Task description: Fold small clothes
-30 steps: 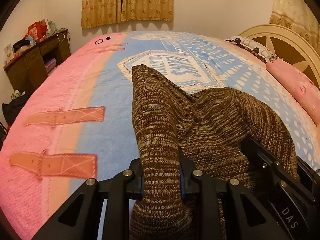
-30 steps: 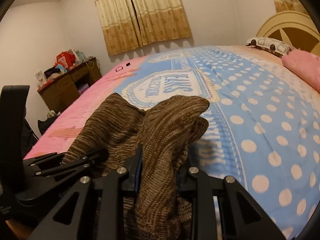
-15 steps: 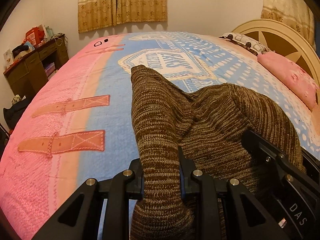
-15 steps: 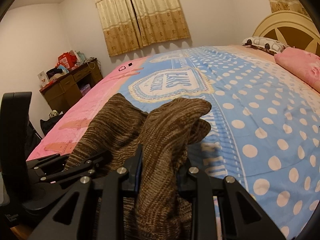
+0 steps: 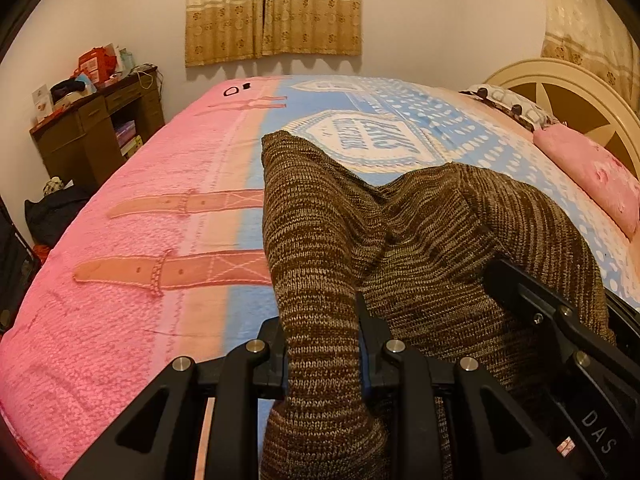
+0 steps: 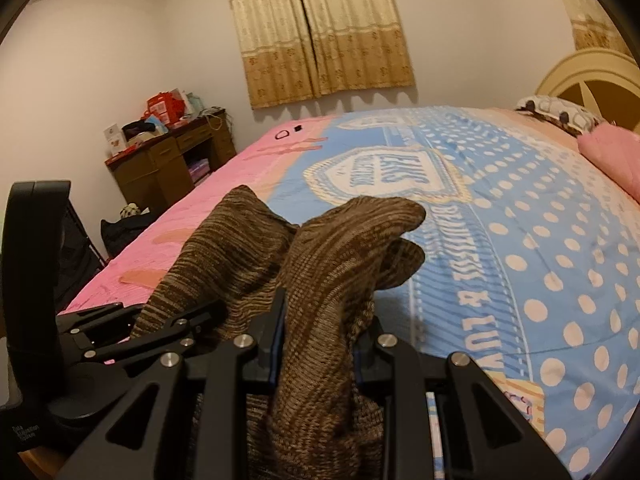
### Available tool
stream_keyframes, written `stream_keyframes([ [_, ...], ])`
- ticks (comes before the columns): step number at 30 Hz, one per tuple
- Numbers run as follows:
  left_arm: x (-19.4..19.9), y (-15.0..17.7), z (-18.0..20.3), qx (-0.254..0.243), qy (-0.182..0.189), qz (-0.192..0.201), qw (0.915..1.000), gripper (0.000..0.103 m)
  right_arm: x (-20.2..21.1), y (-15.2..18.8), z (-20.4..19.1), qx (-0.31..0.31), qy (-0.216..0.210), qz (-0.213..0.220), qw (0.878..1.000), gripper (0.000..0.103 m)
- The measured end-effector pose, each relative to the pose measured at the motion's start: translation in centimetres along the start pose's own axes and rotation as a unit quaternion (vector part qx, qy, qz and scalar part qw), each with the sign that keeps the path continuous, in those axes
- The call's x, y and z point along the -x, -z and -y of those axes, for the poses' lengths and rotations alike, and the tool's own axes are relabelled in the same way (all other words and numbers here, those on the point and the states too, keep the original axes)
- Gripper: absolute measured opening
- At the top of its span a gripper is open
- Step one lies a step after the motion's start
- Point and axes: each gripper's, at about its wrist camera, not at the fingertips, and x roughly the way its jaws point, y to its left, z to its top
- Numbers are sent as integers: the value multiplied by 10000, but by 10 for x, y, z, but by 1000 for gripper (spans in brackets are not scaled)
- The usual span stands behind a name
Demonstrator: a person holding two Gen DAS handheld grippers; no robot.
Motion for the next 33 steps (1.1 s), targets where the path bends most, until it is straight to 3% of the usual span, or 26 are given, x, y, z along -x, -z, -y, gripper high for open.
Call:
stream_keyframes([
  [33, 8, -5, -103, 894, -961, 224, 9911, 25, -49, -22, -89, 694, -945, -15, 9931, 28],
])
